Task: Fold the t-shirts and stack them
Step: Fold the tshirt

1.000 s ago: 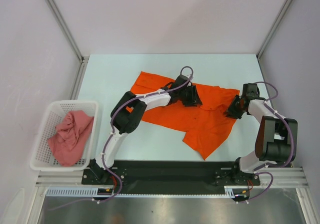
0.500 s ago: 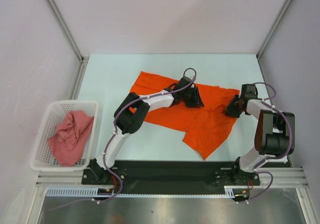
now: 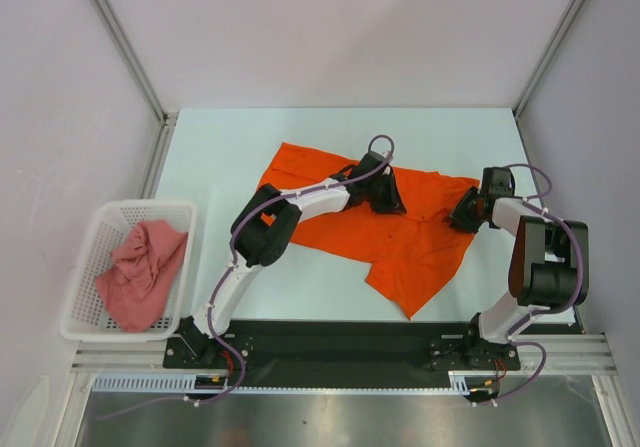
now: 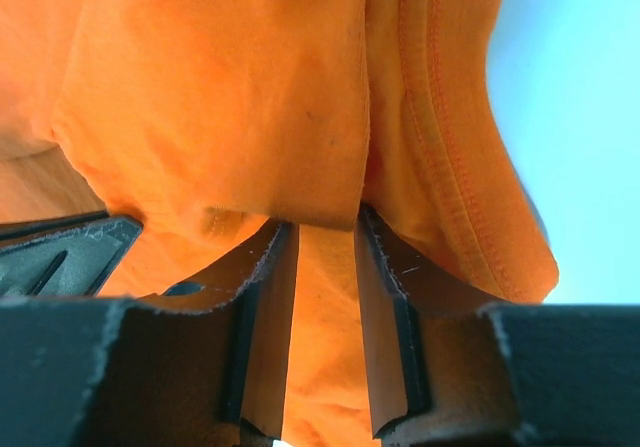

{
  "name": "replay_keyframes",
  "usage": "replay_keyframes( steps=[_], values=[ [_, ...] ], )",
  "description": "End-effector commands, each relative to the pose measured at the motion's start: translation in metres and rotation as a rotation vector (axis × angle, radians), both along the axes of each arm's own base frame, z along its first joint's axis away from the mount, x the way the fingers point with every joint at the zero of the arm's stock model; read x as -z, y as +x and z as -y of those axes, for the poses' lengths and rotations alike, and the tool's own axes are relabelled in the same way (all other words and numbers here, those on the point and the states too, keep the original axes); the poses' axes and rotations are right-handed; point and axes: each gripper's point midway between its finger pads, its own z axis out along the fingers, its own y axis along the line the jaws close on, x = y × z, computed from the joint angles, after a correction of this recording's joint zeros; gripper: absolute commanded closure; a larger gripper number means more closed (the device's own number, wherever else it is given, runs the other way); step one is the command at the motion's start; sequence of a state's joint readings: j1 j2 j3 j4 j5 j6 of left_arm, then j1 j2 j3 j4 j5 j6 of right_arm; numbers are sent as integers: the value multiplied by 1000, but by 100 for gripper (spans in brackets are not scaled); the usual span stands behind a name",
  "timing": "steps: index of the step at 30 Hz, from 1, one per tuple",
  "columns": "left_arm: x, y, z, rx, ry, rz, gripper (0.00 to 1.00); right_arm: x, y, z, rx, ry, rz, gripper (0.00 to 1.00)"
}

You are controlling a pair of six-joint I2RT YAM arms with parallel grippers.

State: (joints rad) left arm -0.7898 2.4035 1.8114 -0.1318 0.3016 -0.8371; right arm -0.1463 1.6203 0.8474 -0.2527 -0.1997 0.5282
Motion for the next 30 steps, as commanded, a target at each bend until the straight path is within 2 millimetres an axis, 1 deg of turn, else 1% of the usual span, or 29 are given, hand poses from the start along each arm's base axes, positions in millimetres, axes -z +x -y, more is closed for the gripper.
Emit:
replay_keyframes(
  steps=[1,2,4,7,9,10,15,16,21,22,23,26,30],
  values=[
    [-16,2,11,23,-26,29,83,-1,12,4,25,-2,29,67],
    [-17,3,11,23,-28,28,86,-1,13,4,25,-2,31,67],
    [-20,3,12,26,-31,28,87,1,14,4,26,-1,29,69],
    [-21,3,13,30,-27,32,92,1,16,4,25,1,34,74],
    [-24,4,13,33,-28,38,95,-4,18,4,24,-1,43,78],
    [-25,4,12,31,-26,36,96,-6,19,3,22,-1,45,83],
    [-25,3,13,36,-26,31,99,-18,19,5,3,-31,46,87],
    [-25,3,12,37,-26,29,99,-17,17,5,-1,-32,31,100],
    [-34,4,11,35,-22,44,100,-31,18,11,1,-69,31,100],
    [-34,3,10,36,-13,41,100,-32,13,13,-9,-81,15,100],
    [-38,5,11,40,-15,53,100,-33,13,14,-13,-89,12,100],
    [-41,5,9,39,-4,52,100,-36,10,17,-30,-113,4,100],
    [-44,4,9,42,-6,53,100,-34,6,15,-42,-102,-11,98]
  ],
)
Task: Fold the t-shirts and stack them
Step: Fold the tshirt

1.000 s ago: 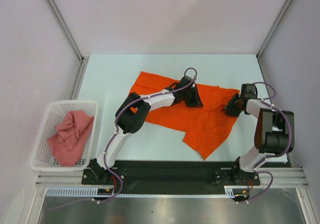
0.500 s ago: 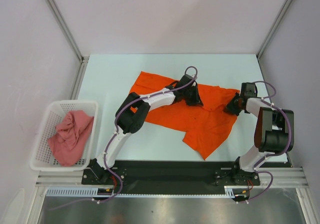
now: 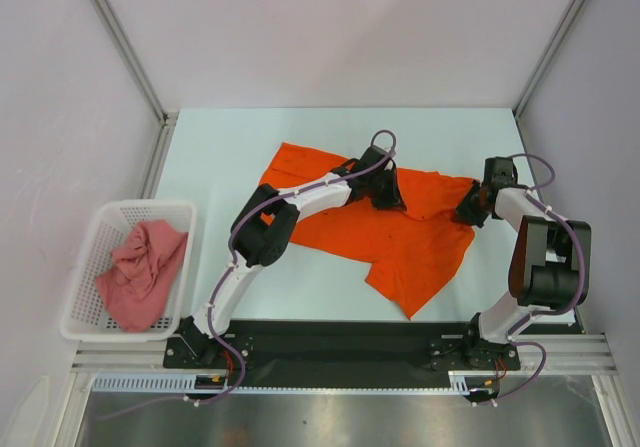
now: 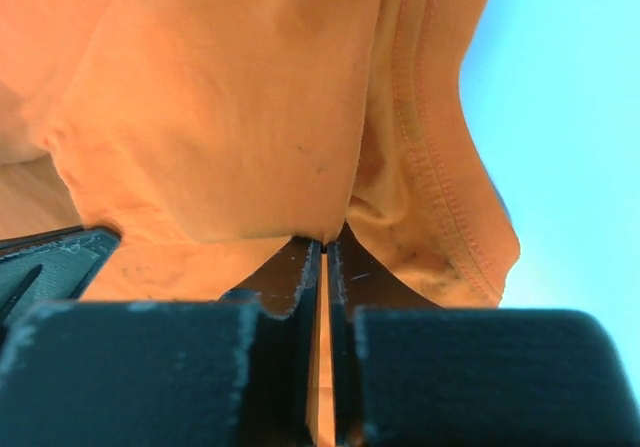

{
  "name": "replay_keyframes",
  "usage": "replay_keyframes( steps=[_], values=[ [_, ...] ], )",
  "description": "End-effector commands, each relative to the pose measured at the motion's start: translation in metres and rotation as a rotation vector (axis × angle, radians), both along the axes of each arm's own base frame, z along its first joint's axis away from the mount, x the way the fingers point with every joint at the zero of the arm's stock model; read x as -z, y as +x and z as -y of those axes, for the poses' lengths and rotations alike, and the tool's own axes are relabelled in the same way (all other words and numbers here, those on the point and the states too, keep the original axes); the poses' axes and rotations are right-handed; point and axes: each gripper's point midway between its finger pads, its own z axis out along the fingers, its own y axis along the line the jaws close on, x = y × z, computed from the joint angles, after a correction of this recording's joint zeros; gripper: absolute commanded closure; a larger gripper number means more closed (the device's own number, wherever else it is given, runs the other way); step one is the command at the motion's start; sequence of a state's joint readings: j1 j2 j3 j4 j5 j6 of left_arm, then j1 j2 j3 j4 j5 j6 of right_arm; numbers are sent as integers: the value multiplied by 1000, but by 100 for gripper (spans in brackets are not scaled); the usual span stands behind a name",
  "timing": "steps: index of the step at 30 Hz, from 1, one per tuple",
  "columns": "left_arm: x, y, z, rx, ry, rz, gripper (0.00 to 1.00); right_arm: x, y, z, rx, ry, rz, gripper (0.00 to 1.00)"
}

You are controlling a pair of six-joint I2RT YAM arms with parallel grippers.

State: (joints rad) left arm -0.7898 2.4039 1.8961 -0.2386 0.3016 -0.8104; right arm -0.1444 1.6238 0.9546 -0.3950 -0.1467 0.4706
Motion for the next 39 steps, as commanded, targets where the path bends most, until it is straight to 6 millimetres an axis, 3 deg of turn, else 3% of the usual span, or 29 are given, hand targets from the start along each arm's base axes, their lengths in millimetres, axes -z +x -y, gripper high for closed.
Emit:
replay_keyframes(
  steps=[1,4,15,17,19,21,25,28,30,39],
  values=[
    [-29,2,8,26,-31,51,100,-18,3,4,-21,-31,28,94],
    [-30,2,7,25,-31,52,100,-17,6,3,-39,-27,41,83],
    [-30,0,9,28,-38,39,100,5,22,-1,-43,2,30,78],
    [-30,0,9,30,-38,38,100,5,21,-2,-42,4,28,80],
    [-30,-1,10,33,-39,39,100,-2,19,1,-31,-8,35,92],
    [-30,-1,9,35,-37,38,100,-8,13,3,-23,-22,18,96],
    [-29,-1,8,39,-32,36,100,-30,9,9,-22,-59,34,95],
    [-31,0,8,37,-34,38,99,-33,2,10,-27,-45,2,91],
    [-32,0,7,36,-34,36,100,-37,1,9,-27,-40,4,100],
    [-38,0,-8,27,-8,29,100,-26,-22,-1,-64,24,-91,99]
  ],
)
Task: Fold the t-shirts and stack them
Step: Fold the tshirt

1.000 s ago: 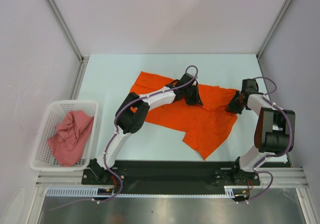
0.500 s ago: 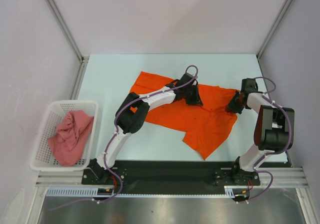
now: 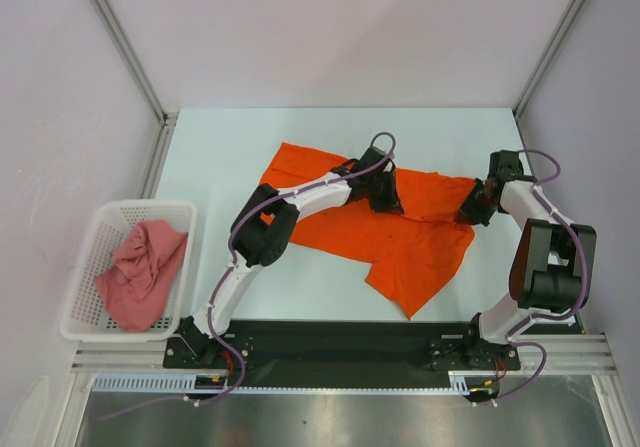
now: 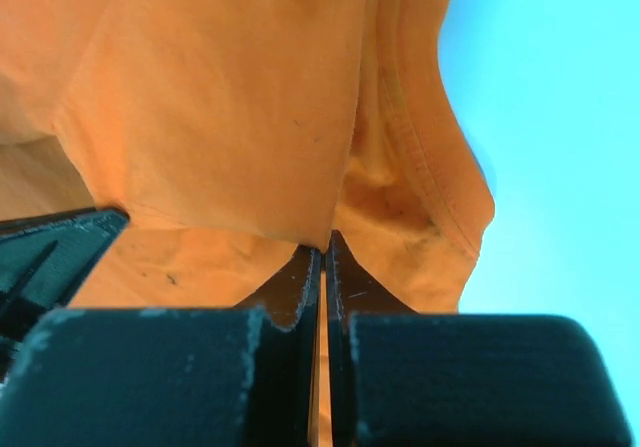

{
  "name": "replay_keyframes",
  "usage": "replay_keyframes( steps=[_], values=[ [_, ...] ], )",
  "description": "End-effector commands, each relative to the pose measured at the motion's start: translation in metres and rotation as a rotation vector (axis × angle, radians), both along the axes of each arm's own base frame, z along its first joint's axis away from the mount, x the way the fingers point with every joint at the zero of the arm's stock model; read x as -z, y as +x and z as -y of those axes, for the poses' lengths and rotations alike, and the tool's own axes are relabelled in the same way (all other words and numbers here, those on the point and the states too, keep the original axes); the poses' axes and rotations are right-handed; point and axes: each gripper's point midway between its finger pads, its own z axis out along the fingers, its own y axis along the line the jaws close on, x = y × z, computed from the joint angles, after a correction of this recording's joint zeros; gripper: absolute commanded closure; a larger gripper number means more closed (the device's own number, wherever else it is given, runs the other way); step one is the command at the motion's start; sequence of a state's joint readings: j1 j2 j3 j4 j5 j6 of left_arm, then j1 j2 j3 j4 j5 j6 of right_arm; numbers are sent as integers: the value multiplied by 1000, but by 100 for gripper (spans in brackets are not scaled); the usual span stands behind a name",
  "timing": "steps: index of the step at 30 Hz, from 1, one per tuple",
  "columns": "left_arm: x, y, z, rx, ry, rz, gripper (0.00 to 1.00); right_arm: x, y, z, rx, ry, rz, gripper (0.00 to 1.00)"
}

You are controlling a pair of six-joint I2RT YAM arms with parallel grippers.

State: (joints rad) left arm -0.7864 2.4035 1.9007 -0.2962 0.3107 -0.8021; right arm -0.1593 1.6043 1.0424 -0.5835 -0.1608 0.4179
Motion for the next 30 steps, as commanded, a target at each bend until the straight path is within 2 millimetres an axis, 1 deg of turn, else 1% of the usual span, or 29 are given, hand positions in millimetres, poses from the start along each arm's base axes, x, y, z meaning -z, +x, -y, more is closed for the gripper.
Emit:
replay_keyframes(
  steps=[1,3,5,7,13,17,18,20,21,23,24,25,26,27,28,29,30],
  values=[
    [-44,7,-2,19,-44,66,100,-6,-8,-3,-27,27,-24,98],
    [-43,6,-5,24,-41,61,100,-5,-11,-2,-25,31,-37,94],
    [-41,5,-6,28,-40,54,100,-5,-12,-3,-30,46,-48,94],
    [-39,4,-7,29,-40,44,100,-3,-14,-4,-32,76,-69,100],
    [-42,7,-9,29,-43,54,100,-3,-23,-8,-38,134,-97,100],
    [-41,7,-10,33,-44,45,99,5,-26,-8,-26,177,-132,100],
    [-38,6,-11,36,-41,39,99,6,-27,-8,-23,185,-139,95],
    [-36,5,-11,45,-44,32,94,7,-27,-6,-18,180,-143,86],
    [-36,4,-10,51,-45,30,93,6,-27,-5,-15,174,-141,84],
    [-39,4,-13,65,-40,44,85,5,-28,0,-5,151,-144,80],
    [-41,4,-15,69,-34,55,82,2,-28,5,4,131,-139,78],
    [-44,5,-18,81,-25,75,77,-1,-29,8,9,122,-134,78],
    [-52,5,-27,76,-14,93,75,-4,-29,10,17,110,-126,78],
    [-57,7,-34,75,-2,109,71,-6,-29,18,37,79,-115,75],
    [-60,8,-41,82,16,139,68,-15,-25,23,51,53,-80,72],
    [-57,11,-56,64,41,145,65,-20,-20,28,78,38,-57,68],
    [-75,14,-65,53,37,182,64,-24,-9,34,93,20,-9,62]
  ],
)
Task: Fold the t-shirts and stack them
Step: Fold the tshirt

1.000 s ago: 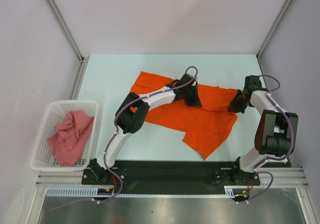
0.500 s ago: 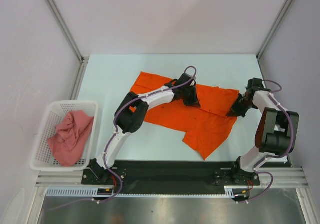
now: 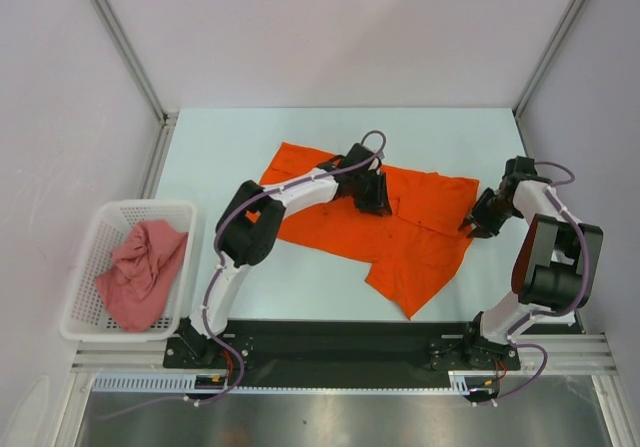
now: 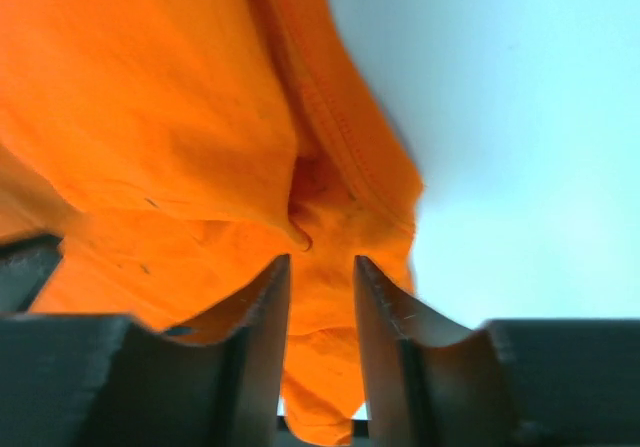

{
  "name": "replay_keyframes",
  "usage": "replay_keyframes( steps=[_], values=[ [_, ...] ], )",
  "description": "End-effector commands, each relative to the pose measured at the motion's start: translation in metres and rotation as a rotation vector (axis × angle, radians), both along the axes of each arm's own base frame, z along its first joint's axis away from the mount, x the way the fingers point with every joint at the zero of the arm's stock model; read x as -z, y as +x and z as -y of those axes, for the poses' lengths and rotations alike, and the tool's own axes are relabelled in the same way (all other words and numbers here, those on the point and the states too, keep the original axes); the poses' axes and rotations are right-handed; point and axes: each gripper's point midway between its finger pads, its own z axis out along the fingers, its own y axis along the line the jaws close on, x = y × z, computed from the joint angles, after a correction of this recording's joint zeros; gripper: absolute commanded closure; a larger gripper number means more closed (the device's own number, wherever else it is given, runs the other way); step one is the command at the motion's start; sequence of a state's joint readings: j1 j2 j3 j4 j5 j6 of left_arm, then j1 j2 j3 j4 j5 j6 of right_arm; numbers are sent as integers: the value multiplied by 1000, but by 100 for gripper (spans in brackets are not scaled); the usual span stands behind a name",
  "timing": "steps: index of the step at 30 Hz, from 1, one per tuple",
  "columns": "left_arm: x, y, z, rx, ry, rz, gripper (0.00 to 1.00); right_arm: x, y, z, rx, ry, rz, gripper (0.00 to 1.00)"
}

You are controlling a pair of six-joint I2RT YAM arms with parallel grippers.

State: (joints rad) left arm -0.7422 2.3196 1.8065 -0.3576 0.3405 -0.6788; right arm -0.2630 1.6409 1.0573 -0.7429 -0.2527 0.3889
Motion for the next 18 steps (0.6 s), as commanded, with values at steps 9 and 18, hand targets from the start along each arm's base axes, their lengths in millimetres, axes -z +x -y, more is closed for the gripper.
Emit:
replay_keyframes(
  steps=[9,18],
  values=[
    [-88,84,-130,-150,2,238,53,-57,132,70,69,-225,324,29],
    [-79,178,-197,-389,-99,187,53,-28,166,71,-11,-179,324,27]
  ],
)
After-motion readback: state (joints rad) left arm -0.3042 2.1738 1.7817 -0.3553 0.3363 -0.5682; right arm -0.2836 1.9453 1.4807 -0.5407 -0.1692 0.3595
